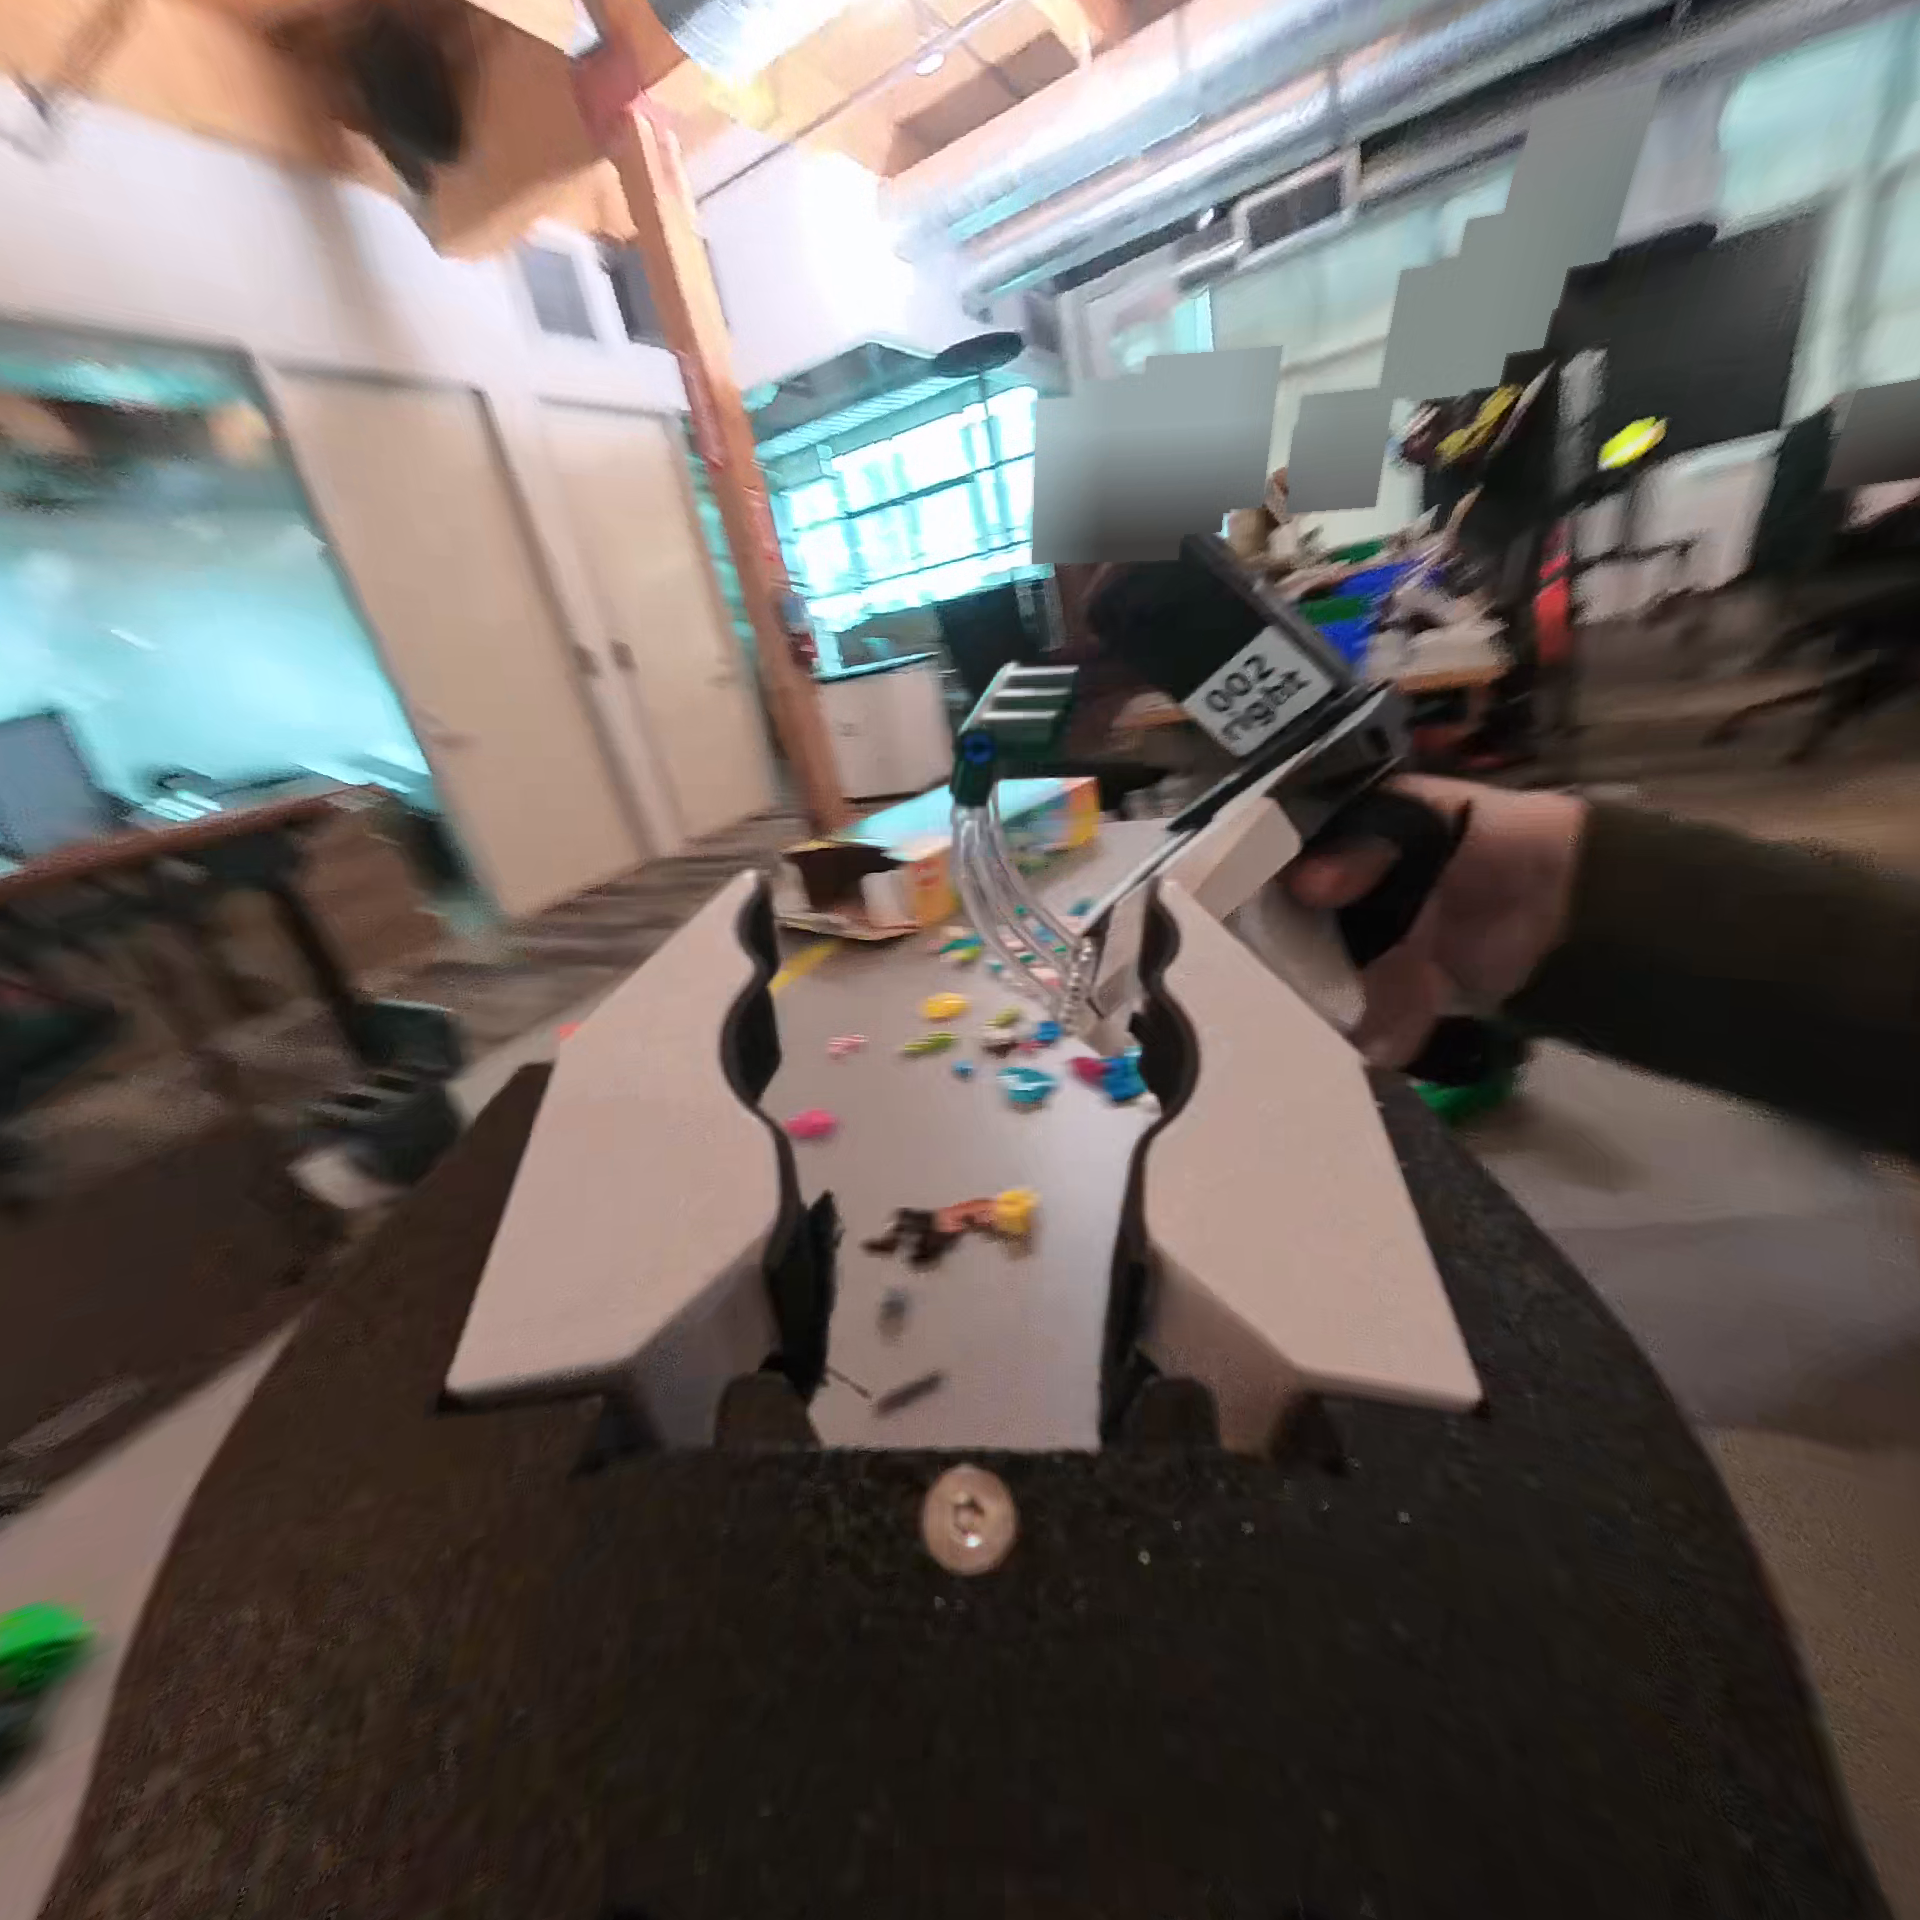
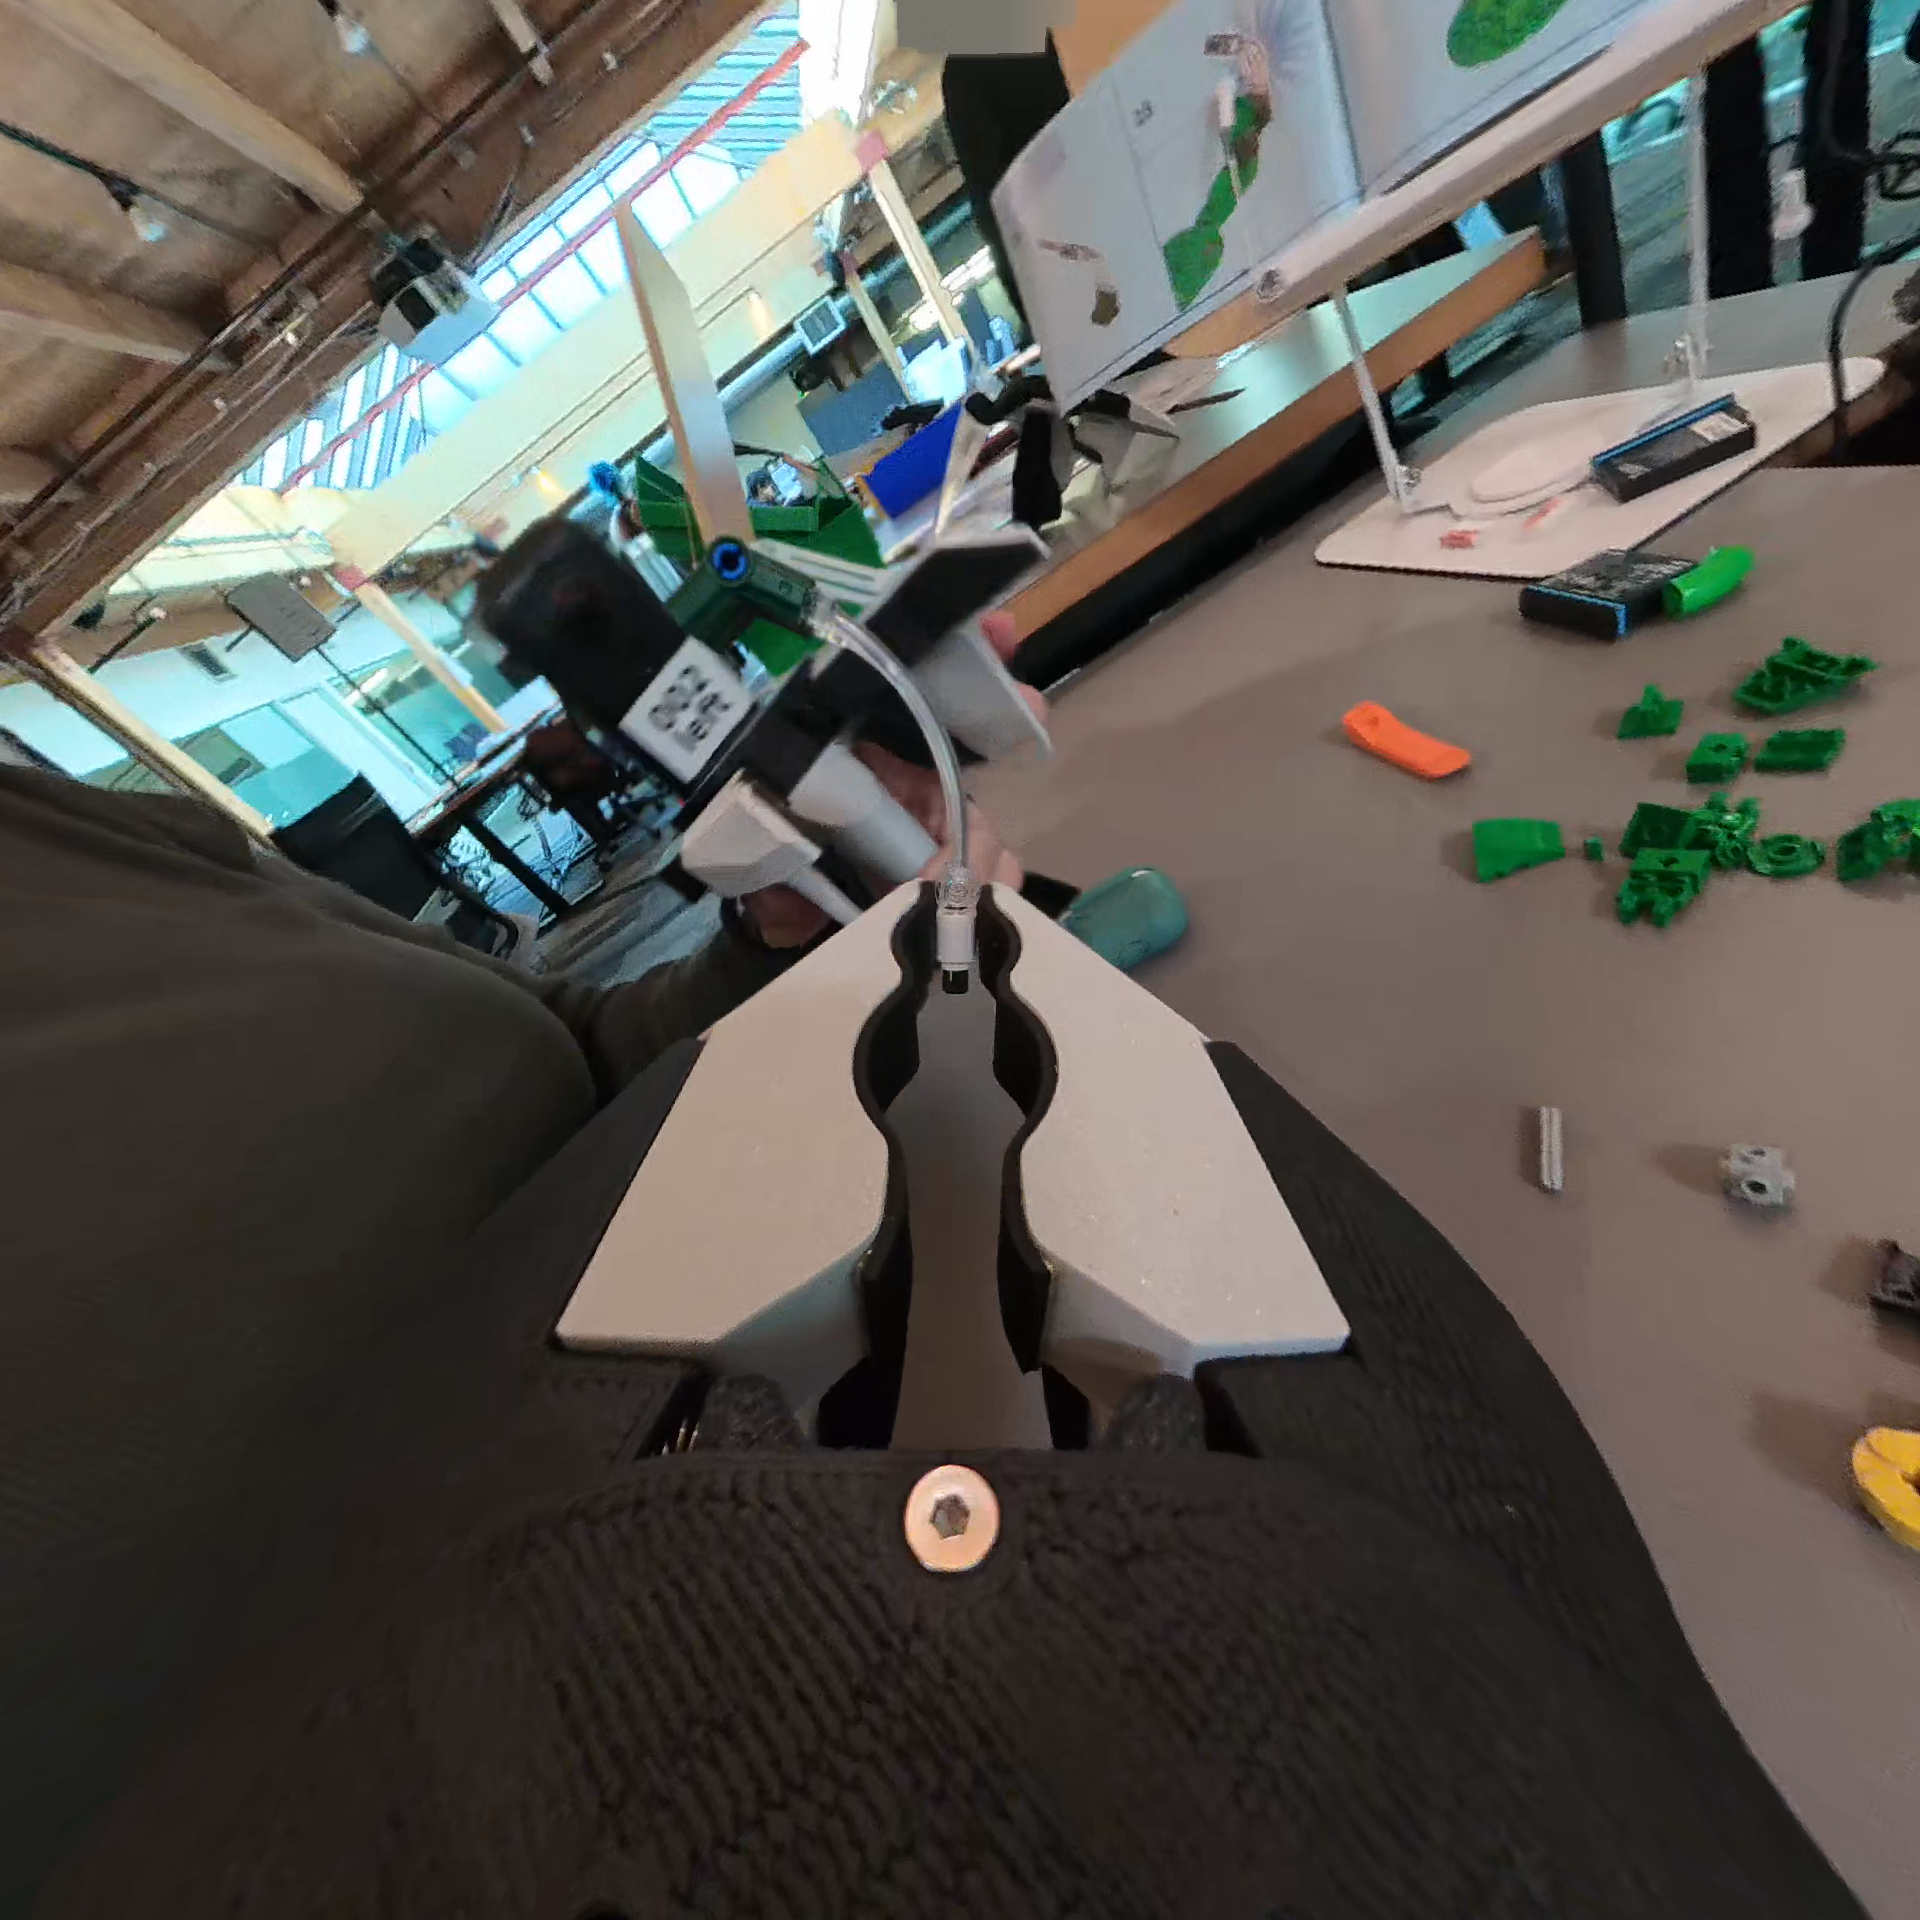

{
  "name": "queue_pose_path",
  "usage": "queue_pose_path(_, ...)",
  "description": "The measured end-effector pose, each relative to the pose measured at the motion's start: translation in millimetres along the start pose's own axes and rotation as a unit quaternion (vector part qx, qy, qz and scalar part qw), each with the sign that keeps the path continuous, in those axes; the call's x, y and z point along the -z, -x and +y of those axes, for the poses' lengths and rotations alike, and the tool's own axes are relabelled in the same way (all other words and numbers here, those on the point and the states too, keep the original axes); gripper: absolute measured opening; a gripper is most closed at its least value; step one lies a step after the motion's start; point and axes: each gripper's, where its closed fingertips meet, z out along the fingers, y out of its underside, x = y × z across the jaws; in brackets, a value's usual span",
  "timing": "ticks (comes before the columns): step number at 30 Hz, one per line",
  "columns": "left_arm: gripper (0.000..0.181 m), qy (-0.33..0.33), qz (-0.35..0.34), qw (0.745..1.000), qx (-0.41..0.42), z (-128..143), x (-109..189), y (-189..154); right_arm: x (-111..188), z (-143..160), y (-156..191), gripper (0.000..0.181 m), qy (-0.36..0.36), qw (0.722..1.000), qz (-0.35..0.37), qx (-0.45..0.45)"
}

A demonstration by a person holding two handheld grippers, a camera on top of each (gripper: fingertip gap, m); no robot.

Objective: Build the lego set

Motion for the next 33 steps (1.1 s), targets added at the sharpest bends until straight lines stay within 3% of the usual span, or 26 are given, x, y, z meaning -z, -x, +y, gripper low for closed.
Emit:
queue_pose_path(4,0.040,0.013,0.089,0.986,0.138,10.9,-4.4,-13.9,-6.3,9.2,6.9,0.006,0.033,0.999,-0.006,0.035)
queue_pose_path(9,0.006,0.009,0.135,0.975,0.176,14.2,-1.7,-23.1,-8.5,9.1,7.9,0.006,0.034,0.998,-0.005,0.054)
queue_pose_path(14,0.000,0.005,0.136,0.973,0.184,14.1,2.1,-20.6,-2.3,10.6,1.3,0.017,0.040,0.995,0.023,0.091)
queue_pose_path(16,0.000,0.011,0.117,0.976,0.185,17.0,5.9,-11.5,16.9,17.8,-31.0,0.020,0.086,0.978,0.121,0.149)
queue_pose_path(18,0.000,0.010,0.109,0.972,0.210,16.8,12.0,-2.7,31.6,44.1,-54.2,0.019,0.178,0.951,0.168,0.188)
queue_pose_path(24,0.000,-0.017,0.131,0.959,0.253,2.9,29.3,7.5,36.3,123.8,-81.4,0.023,0.341,0.903,0.167,0.202)
queue_pose_path(28,0.000,-0.023,0.139,0.958,0.251,-0.6,35.4,5.0,29.7,135.0,-81.7,0.020,0.334,0.905,0.161,0.209)
queue_pose_path(33,0.000,-0.039,0.137,0.955,0.259,-4.2,39.5,7.1,24.7,134.1,-84.7,0.002,0.330,0.895,0.180,0.241)
